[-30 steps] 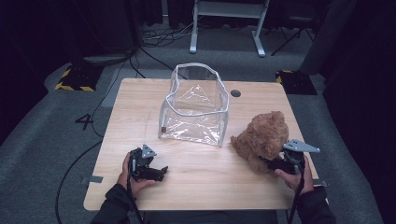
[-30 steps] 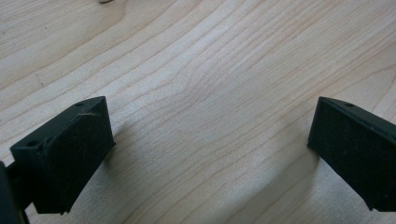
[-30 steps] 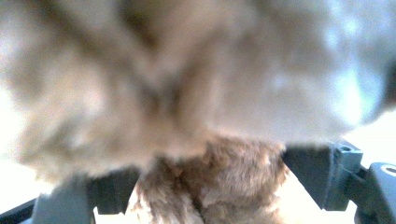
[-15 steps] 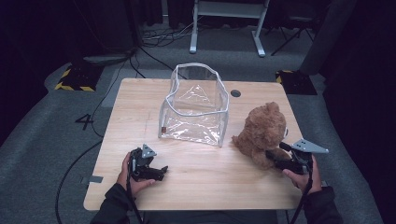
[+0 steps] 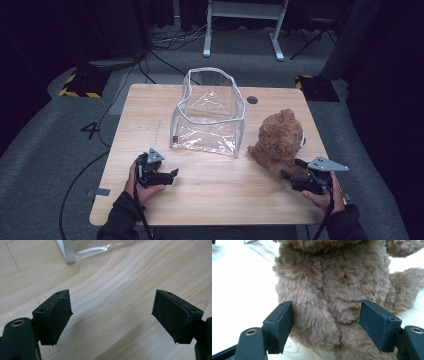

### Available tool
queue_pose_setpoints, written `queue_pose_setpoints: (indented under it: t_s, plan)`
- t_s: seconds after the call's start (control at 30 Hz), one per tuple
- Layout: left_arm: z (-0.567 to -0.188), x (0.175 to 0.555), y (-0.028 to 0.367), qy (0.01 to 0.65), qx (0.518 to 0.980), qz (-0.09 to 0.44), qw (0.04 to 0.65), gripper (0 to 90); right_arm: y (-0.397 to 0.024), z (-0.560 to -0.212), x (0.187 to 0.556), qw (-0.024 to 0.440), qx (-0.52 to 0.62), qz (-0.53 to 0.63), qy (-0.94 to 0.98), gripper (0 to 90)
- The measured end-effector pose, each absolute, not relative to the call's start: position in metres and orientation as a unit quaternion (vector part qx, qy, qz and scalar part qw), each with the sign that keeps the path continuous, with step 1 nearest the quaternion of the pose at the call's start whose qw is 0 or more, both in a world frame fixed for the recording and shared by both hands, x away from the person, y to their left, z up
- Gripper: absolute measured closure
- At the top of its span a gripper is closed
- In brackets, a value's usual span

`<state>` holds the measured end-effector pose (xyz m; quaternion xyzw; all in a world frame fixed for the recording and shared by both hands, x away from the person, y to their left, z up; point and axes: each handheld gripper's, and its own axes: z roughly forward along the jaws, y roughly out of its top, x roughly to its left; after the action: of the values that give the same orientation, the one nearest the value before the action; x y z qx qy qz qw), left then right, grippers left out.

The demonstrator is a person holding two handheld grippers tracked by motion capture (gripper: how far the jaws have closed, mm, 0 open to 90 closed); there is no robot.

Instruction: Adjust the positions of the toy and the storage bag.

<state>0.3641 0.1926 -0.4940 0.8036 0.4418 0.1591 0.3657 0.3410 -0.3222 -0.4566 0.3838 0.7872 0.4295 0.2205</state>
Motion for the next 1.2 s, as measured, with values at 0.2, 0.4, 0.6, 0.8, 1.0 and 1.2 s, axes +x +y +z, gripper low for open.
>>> queue_pose_setpoints:
  t_s: [0.2, 0.4, 0.6, 0.8, 1.0, 1.2]
  plan:
    - [-0.485, 0.378, 0.194, 0.446, 0.789, 0.166, 0.390, 16.2, -0.328, -0.463, 0.338, 0.223, 0.387, 0.414, 0.793, 25.0]
    - [-0.475, 0.398, 0.191, 0.444, 0.774, 0.175, 0.417, 15.9, -0.338, -0.474, 0.342, 0.202, 0.382, 0.411, 0.803, 22.8]
    - [-0.472, 0.423, 0.183, 0.431, 0.766, 0.180, 0.442, 17.0, -0.341, -0.477, 0.342, 0.203, 0.374, 0.411, 0.806, 23.4]
    - [-0.481, 0.441, 0.172, 0.425, 0.773, 0.167, 0.440, 25.8, -0.343, -0.479, 0.343, 0.207, 0.375, 0.411, 0.805, 25.0]
    - [-0.482, 0.447, 0.173, 0.439, 0.762, 0.167, 0.445, 41.7, -0.346, -0.480, 0.344, 0.214, 0.378, 0.409, 0.803, 34.3]
    - [-0.483, 0.448, 0.174, 0.432, 0.770, 0.172, 0.437, 70.0, -0.347, -0.480, 0.345, 0.222, 0.379, 0.399, 0.805, 37.6]
